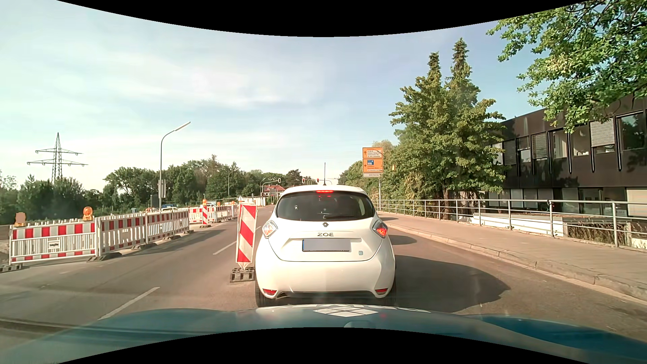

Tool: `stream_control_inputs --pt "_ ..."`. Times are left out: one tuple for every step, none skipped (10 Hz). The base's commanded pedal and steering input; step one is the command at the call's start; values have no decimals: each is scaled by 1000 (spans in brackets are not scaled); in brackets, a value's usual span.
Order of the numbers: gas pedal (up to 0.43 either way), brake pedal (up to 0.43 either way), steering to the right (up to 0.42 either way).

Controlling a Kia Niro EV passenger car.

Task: Follow the waypoints while adhering to traffic rules and regulations

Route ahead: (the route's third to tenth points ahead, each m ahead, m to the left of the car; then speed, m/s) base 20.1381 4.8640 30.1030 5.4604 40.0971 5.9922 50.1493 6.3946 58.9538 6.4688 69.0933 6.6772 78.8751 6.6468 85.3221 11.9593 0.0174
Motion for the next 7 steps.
stream_control_inputs --pt "0 262 -21" --pt "0 262 -21" --pt "0 262 -21" --pt "0 262 -21" --pt "0 262 -21" --pt "0 262 -21" --pt "0 262 -21"
